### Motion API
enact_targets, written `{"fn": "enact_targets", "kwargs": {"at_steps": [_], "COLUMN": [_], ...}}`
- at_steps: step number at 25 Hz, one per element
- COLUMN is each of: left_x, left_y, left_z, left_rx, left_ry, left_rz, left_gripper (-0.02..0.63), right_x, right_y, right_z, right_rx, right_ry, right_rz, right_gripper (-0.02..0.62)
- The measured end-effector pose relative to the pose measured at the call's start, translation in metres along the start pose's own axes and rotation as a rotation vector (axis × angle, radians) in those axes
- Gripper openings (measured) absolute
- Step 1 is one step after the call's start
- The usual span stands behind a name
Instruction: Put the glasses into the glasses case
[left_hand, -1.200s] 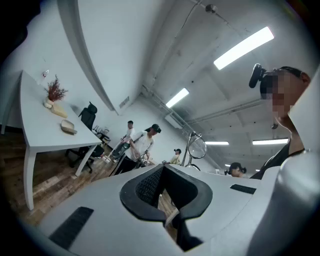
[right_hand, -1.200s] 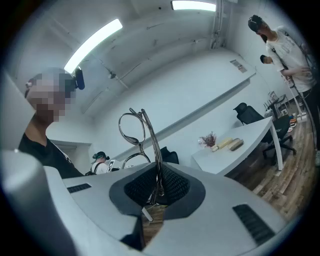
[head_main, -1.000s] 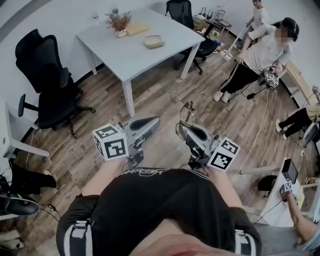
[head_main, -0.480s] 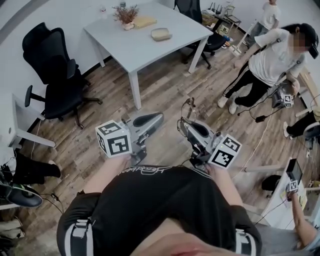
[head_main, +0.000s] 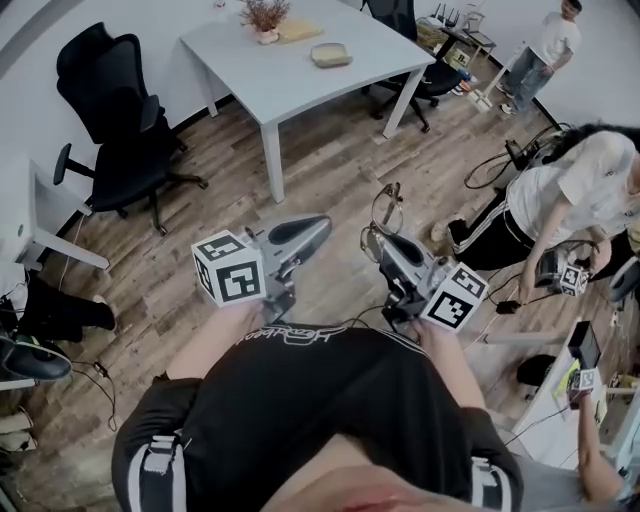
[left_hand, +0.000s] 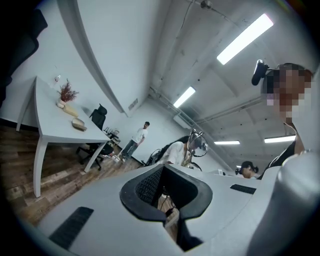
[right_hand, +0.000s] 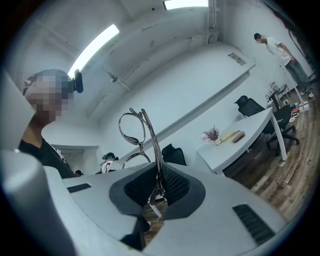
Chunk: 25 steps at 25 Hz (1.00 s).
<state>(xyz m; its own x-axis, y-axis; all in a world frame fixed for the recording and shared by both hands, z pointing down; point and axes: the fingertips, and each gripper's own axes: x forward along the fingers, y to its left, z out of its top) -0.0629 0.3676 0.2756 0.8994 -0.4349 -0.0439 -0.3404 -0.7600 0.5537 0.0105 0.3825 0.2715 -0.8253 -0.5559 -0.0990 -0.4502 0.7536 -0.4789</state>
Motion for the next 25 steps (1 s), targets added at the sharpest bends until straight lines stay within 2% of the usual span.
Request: {"fn": "enact_targets", "kwargs": {"at_steps": [6,12,18,25], "left_x": [0.006,0.007,0.028,0.086], "left_y": [-0.019,-0.002,0.047,0.132], "left_z": [-0.022,-0.023,-0.015,0.023], "left_rx": [0.004,-0.002,-0.006,-0.038], "left_ry": [-0.007,-0.021,-0.013,-0.001], "left_rz": [0.006,0.022,0.009,-0.027], "left_gripper": [0.006,0.006,0.006,0.006], "right_x": [-0.021,-0.013,0.012,0.051], "right_y": [0.004,-0.014,-0.061,-0.153], "right_z": [-0.010,-0.017,-0.017,0.015], "right_rx": [-0.005,0.003,0.009,0.016], "right_ry": [0.012,0.023,0.019,0.010], "right_rz": [0.012,0.013,-0.008,-0.089], "right_gripper": [0.029,0.029,0.029,0.029]}}
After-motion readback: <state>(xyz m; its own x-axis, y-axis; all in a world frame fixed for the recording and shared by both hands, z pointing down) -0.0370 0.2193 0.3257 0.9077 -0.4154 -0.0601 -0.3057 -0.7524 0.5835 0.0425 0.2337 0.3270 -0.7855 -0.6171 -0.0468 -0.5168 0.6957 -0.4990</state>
